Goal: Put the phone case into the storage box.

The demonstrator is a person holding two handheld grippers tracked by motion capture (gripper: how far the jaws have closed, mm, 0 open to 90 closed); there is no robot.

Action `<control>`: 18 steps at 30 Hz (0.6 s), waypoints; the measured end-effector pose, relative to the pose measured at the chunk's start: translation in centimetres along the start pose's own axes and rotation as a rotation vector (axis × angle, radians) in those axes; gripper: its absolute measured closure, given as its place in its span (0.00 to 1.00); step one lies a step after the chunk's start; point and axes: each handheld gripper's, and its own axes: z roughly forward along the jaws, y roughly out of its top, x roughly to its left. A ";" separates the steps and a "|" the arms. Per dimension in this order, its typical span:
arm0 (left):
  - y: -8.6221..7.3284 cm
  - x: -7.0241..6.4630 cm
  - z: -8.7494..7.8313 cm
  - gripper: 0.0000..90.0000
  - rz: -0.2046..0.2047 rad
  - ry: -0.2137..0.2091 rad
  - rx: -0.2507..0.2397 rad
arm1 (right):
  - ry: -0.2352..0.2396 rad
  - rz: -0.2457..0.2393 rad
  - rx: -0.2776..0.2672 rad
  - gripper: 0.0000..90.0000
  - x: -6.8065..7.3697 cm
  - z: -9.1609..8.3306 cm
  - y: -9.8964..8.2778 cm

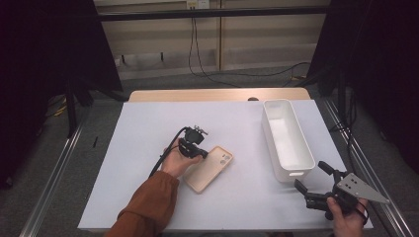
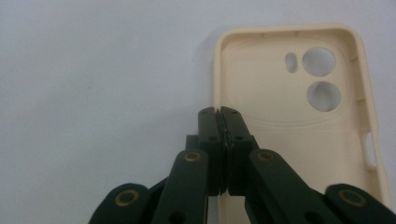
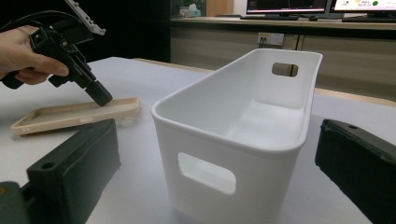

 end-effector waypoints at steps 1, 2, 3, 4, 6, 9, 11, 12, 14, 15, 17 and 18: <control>0.0 -0.1 -0.1 0.99 0.004 0.007 -0.001 | 0.000 0.001 0.000 0.00 0.0 0.0 0.0; 0.0 -0.1 -0.1 0.99 0.009 0.009 -0.007 | 0.000 0.000 0.000 0.00 0.0 0.0 0.0; 0.0 -0.1 -0.2 0.99 0.014 0.009 -0.007 | 0.000 0.000 0.000 0.00 0.0 0.0 0.0; 0.0 -0.1 -0.2 0.99 0.014 0.017 -0.011 | 0.000 0.000 0.000 0.00 0.0 0.0 0.0; 0.0 -0.1 -0.4 0.99 0.009 0.018 -0.027 | 0.000 0.000 -0.001 0.00 0.0 0.0 0.0; 0.0 0.0 -0.6 0.99 -0.009 0.027 -0.044 | 0.000 0.000 0.000 0.00 0.0 0.0 0.0; 0.0 0.1 -0.7 0.99 -0.004 0.033 -0.050 | 0.000 0.001 0.000 0.00 0.0 0.0 0.0; 0.0 0.1 -0.8 0.99 -0.011 0.035 -0.064 | 0.000 0.001 0.000 0.00 0.0 0.0 0.0; 0.0 0.2 -0.9 0.99 -0.010 0.033 -0.072 | -0.001 0.001 0.000 0.00 0.0 0.0 0.0; -0.1 0.1 -1.0 0.99 -0.017 0.033 -0.081 | -0.001 0.001 0.000 0.00 0.0 0.0 0.0; -0.1 0.2 -1.1 0.99 -0.015 0.030 -0.090 | -0.001 0.000 0.000 0.00 0.0 0.0 0.0; -0.1 0.1 -1.2 0.99 -0.019 0.029 -0.098 | -0.001 -0.001 -0.001 0.00 0.0 0.0 0.0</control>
